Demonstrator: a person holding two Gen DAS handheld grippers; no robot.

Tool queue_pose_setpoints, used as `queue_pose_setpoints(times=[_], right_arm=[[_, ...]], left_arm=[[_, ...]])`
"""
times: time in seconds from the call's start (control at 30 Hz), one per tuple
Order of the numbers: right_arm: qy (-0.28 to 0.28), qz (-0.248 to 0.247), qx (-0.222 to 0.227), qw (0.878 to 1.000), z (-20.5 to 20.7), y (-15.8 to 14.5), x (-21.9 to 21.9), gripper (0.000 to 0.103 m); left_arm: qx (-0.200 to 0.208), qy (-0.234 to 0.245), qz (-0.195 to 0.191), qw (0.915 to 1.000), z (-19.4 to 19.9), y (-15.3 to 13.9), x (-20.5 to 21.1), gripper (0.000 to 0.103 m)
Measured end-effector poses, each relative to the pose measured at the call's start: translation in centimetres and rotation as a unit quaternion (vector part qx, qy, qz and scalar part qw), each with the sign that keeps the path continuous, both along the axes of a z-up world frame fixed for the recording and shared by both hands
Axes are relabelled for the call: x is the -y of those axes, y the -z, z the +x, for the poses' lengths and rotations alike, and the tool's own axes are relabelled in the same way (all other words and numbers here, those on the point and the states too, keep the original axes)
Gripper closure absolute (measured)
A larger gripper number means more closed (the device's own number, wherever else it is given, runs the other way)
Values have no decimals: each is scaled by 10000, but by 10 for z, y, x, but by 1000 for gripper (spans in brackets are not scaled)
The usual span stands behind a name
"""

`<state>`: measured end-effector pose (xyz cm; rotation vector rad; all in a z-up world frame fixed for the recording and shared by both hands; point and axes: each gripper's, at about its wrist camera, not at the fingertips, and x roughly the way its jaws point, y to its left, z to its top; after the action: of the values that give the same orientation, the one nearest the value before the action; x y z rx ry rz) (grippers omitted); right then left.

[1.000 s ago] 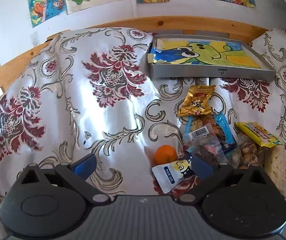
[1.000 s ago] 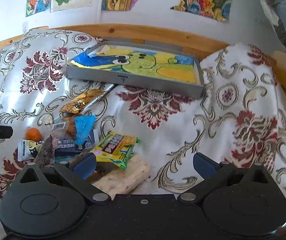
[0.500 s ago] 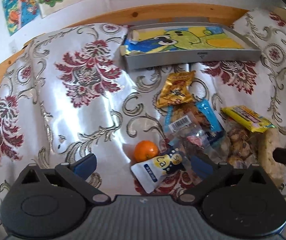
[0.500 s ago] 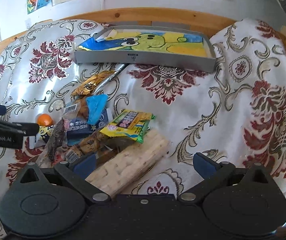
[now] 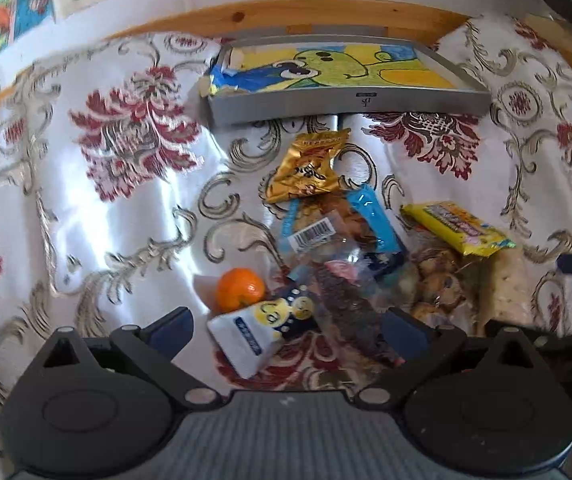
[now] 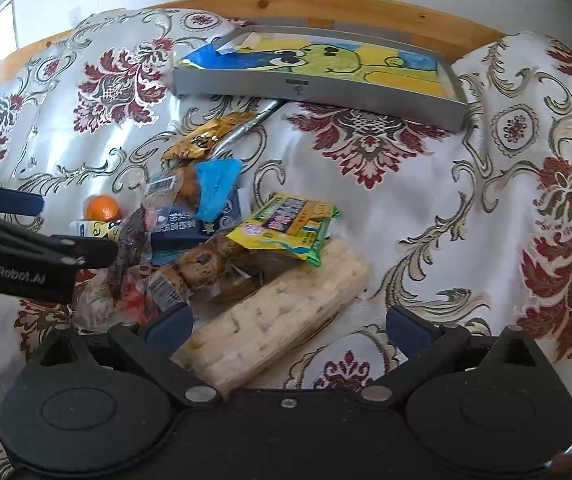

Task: Organize snacks
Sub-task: 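Move the left tool toward the clear jerky packet while the right tool approaches the cream rice bar, then close the left tool on the jerky packet while the right tool grasps the cream rice bar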

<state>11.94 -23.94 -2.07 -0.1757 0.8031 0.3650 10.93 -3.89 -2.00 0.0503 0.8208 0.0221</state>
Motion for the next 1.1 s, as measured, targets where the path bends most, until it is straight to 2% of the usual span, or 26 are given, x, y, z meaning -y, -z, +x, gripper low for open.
queue_pose_setpoints(times=[0.27,0.47,0.6,0.77,0.97,1.0,1.03,1.1], right_arm=[[-65,-68,-33,9999,-1,5,-8,1],[33,2,-42,10000,2,8,-7,1],[132,51,-55,9999,5,12,-7,3],[124,233,-271,9993,11,20,-7,11],[96,331,-326,9989,11,20,-7,18],[95,353,-327,9988,11,20,-6,21],[97,373,-323,9987,11,19,-6,23],[106,362,-308,9988,11,19,-5,27]], left_arm=[[-290,-306,-1005,9940,11,8,-11,1],[-634,-528,-1595,9837,25,18,-17,6],[-705,-667,-1712,9804,32,23,-18,8],[-776,-710,-1651,9807,37,24,-16,16],[-821,-665,-1479,9834,32,24,-11,32],[-838,-650,-1528,9826,31,25,-12,36],[-876,-619,-1631,9808,30,26,-13,45],[-941,-628,-1908,9751,26,28,-18,48]])
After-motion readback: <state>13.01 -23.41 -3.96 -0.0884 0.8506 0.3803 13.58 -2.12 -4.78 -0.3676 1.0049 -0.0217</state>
